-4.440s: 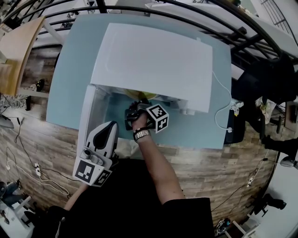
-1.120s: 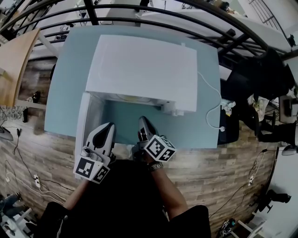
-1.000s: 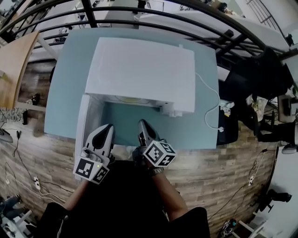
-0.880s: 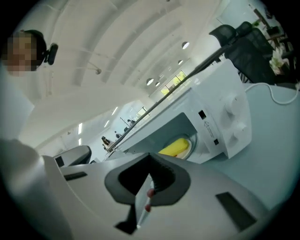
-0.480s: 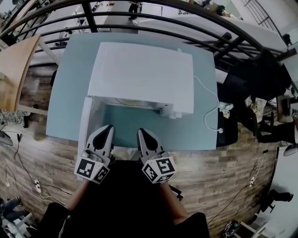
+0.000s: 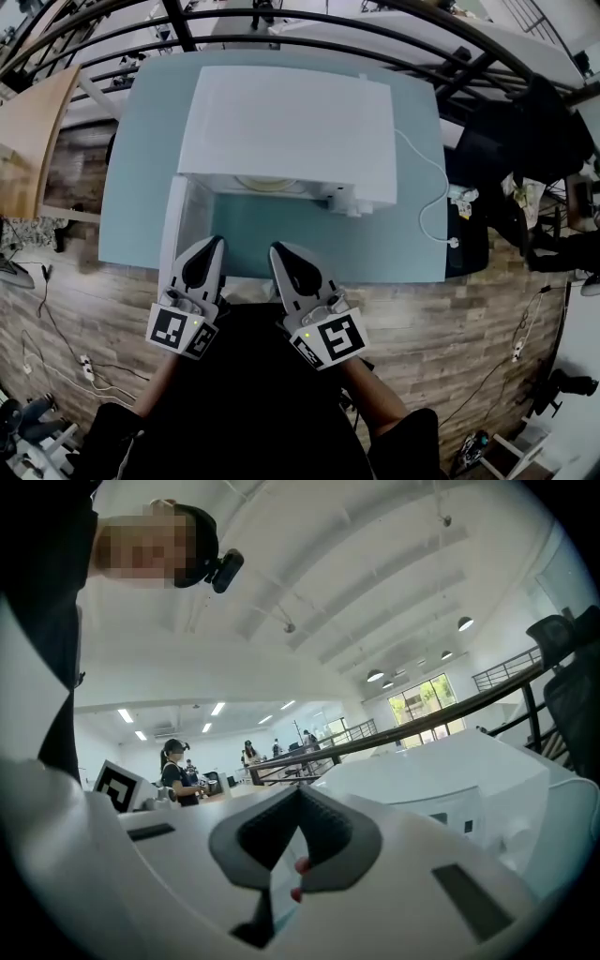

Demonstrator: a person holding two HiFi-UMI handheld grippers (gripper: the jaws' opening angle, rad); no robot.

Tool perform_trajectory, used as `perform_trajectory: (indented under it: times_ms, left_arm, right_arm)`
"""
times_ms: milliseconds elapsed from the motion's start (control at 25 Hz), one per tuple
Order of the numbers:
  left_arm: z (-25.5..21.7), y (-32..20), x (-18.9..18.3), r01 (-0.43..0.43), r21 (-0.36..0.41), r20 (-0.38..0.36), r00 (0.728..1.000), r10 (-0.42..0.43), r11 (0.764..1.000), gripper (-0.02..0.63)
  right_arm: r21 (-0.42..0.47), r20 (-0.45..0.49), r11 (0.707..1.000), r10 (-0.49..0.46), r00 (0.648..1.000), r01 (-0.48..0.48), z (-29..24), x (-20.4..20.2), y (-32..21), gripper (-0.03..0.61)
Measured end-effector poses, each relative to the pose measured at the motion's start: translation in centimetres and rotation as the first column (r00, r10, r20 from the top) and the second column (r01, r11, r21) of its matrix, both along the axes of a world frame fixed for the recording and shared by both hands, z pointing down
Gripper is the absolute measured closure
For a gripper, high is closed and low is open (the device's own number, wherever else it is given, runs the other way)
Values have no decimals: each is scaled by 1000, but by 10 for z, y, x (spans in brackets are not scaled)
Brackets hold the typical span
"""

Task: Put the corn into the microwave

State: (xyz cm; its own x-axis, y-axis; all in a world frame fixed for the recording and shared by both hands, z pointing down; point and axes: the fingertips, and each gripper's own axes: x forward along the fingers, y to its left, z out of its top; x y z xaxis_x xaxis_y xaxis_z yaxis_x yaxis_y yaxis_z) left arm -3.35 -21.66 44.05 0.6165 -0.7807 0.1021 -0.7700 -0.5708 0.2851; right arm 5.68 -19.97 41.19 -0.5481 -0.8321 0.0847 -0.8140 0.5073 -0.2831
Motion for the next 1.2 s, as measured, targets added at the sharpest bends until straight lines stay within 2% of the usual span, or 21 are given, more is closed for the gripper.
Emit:
perform_trajectory:
  times_ms: [280,520,720,840,960,1200]
  left_arm:
    - [-3,5,4,-10,11,21,1000,10,1000,611]
    - [-2,11,10,-32,0,35,999,32,999,611]
    - [1,16,15,-36,-29,29,999,36,999,611]
    - [7,18,13,-32,-29,51,998,34,999,611]
    - [2,16,15,-26,-5,38,999,26,1000,611]
    - [5,19,13,-5,-24,48,999,6,1000,611]
  right_arm:
    - [50,-9,991,-121,993,121,-14,-17,2,569]
    - [-4,-27,981,-195,980,195,-12,-26,15,569]
    - [-14,-62,981,-193,979,193,-10,-25,21,569]
    - [-21,-40,984,-178,983,178,-10,-20,19,569]
    - [-15,-32,987,-163,986,162,-13,-12,15,569]
    - [-7,-39,990,-138,990,138,-11,-4,14,569]
